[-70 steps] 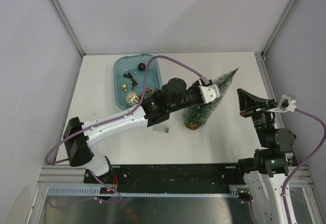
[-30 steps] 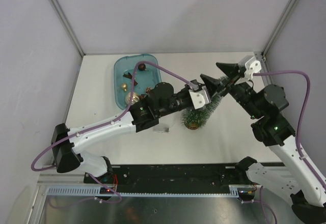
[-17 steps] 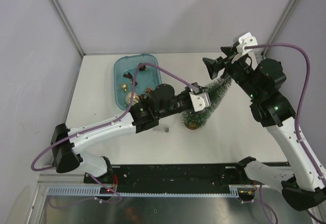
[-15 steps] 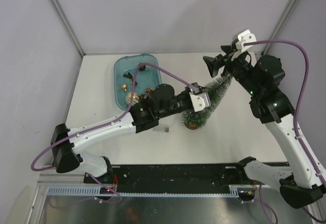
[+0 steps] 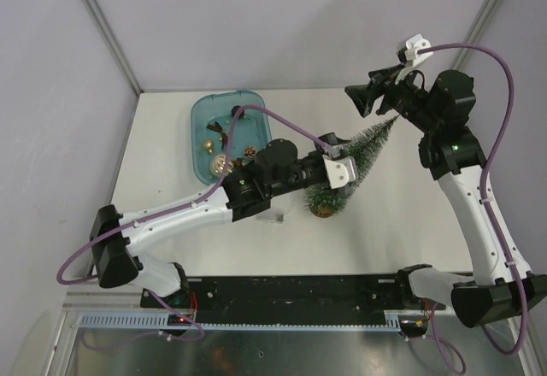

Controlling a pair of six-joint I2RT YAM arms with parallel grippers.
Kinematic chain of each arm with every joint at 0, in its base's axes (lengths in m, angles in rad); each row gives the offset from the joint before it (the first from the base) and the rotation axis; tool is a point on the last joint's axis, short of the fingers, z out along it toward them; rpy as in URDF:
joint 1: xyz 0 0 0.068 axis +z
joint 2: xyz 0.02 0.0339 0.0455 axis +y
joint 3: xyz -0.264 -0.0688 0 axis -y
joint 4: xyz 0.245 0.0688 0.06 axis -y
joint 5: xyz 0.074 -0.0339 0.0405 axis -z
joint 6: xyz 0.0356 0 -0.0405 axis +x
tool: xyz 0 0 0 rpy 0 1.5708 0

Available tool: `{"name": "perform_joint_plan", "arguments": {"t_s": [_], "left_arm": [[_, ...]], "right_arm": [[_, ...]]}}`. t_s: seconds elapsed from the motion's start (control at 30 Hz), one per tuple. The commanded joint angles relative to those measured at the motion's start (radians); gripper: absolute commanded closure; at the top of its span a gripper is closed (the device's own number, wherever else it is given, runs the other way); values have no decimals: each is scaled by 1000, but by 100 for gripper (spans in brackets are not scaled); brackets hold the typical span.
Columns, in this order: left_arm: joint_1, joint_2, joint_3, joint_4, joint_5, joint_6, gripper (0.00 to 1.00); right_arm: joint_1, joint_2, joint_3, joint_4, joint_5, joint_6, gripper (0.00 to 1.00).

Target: Decorate the small christmas tree

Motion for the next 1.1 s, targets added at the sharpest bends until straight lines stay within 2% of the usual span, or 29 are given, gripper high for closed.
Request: {"name": "perform_joint_plan", "arguments": {"t_s": [0.0, 0.07, 0.13, 0.33, 0.4, 0.73, 1.07], "left_arm": [[-2, 37, 81, 44, 10, 20, 20], [0, 55, 93, 44, 15, 24, 22], [5, 70, 96, 46, 22, 27, 31], [19, 94, 90, 68, 24, 30, 74], [20, 91, 85, 70, 23, 33, 83], [19, 41, 24, 76, 20, 50, 97], [18, -5, -32, 84, 50, 72, 100]], "right_arm": [[-19, 2, 0, 105, -131, 75, 26], [-38, 6, -10, 124, -154, 106, 27], [-74, 9, -25, 157, -193, 155, 27], [-141, 19, -80, 273, -258, 274, 27], [-150, 31, -91, 292, -264, 300, 28], [-194, 101, -157, 462, -369, 486, 29], [-242, 113, -160, 576, -443, 559, 30]]}}
